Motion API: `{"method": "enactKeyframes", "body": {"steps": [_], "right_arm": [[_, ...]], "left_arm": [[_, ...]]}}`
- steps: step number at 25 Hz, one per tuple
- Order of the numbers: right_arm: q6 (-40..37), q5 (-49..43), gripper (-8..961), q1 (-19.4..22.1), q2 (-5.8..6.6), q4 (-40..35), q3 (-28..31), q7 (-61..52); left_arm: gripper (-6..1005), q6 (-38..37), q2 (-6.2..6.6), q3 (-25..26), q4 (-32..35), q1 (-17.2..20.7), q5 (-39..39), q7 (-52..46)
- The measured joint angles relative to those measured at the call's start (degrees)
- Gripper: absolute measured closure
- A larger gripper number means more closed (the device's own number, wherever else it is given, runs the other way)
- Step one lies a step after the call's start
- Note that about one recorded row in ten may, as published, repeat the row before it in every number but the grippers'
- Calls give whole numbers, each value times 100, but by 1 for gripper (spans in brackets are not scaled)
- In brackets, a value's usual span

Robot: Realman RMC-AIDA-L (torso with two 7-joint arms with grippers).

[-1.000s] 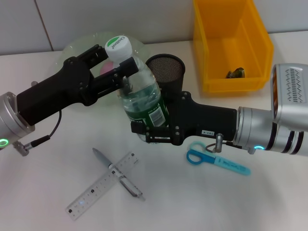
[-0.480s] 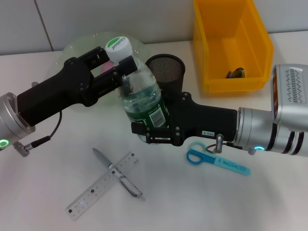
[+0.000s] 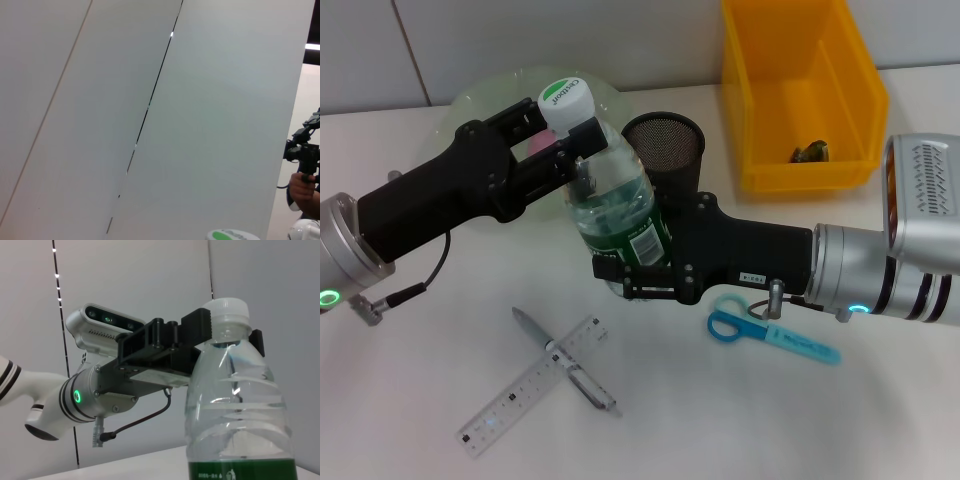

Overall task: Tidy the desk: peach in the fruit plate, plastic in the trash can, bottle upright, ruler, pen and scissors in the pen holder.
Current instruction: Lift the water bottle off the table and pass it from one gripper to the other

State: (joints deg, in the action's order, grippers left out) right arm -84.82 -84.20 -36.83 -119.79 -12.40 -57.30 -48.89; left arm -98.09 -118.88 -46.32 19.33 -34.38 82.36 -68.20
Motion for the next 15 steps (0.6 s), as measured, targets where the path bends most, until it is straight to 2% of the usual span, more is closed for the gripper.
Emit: {"method": "enactKeyframes", "body": {"steps": [15], "right_arm": [[-9,-1,182,-24,0,-11,0,-21]], "left_arm": [[404,0,8,0,1,-25,-1,6]]}}
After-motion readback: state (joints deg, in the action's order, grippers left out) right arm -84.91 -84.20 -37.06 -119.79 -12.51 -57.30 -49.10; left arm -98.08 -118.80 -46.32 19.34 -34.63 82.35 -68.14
